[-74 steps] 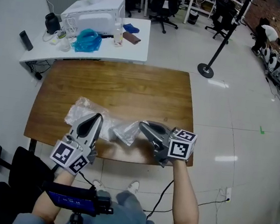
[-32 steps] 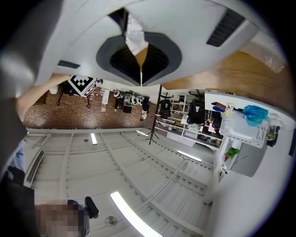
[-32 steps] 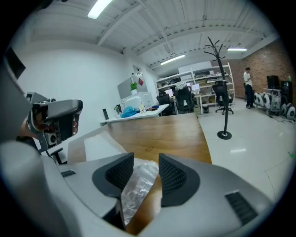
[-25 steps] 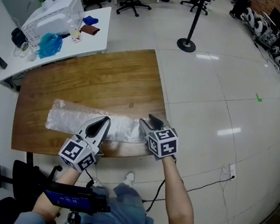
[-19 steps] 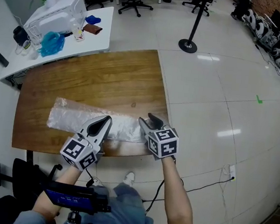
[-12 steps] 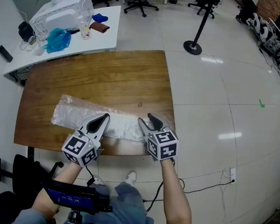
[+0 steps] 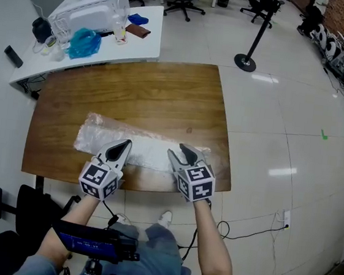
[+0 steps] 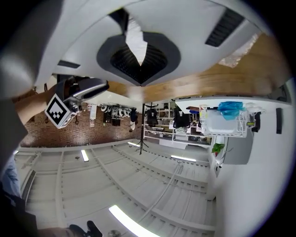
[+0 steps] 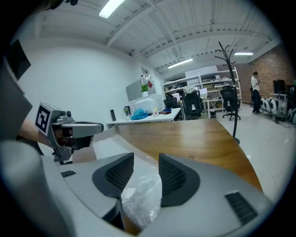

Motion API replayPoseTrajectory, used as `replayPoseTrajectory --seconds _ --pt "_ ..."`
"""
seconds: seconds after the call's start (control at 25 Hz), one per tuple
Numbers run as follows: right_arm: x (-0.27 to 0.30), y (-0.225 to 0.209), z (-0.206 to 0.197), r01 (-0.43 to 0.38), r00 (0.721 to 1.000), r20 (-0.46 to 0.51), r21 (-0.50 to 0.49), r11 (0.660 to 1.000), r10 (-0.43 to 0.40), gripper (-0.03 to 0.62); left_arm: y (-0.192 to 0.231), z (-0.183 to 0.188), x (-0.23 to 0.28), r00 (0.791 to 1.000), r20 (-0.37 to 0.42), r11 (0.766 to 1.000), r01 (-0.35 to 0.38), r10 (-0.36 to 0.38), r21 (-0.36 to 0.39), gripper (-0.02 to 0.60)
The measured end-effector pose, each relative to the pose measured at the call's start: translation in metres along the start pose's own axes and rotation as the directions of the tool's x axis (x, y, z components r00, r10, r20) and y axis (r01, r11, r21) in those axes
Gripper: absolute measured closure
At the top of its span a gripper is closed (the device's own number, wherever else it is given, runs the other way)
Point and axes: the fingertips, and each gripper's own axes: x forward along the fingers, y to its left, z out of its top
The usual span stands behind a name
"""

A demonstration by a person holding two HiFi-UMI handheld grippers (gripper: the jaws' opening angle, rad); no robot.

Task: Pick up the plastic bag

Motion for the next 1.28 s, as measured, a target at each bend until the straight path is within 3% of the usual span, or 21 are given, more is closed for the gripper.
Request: replayPoseTrajectory --seconds 0.16,0.32,0.52,0.68,0.76,1.28 --pt "0.005 0.001 -0.011 0.045 0.998 -0.041 -0.016 0.999 -0.046 0.443 0.048 -0.026 -0.011 0.993 -0.106 0.997 -0.056 0.061 0.049 0.572" --pt "0.011 0.003 -0.027 0.093 0.99 -0.1 -0.097 0.991 -0.103 0.475 0.097 -0.058 -0.022 0.97 -0.213 0.991 -0.105 0.121 0.083 0.572" --pt "0.02 0.008 -0.044 0.11 0.973 -0.183 -0.171 0.979 -0.141 0.588 0.146 -0.102 -0.033 0.909 -0.37 0.977 -0.143 0.193 0.16 0.572" --pt "0.028 0.006 -0.057 0.112 0.954 -0.259 -0.154 0.982 -0.15 0.591 0.155 -0.123 -0.037 0.854 -0.489 0.982 -0.119 0.176 0.147 0.572" --pt "0.031 0.007 -0.062 0.101 0.946 -0.289 -0.161 0.982 -0.145 0.591 0.153 -0.131 -0.04 0.837 -0.52 0.984 -0.116 0.168 0.133 0.572" --pt "0.048 0.016 -0.058 0.023 0.945 -0.317 -0.202 0.979 -0.088 0.591 0.157 -0.15 -0.074 0.823 -0.52 0.973 -0.201 0.228 0.109 0.571"
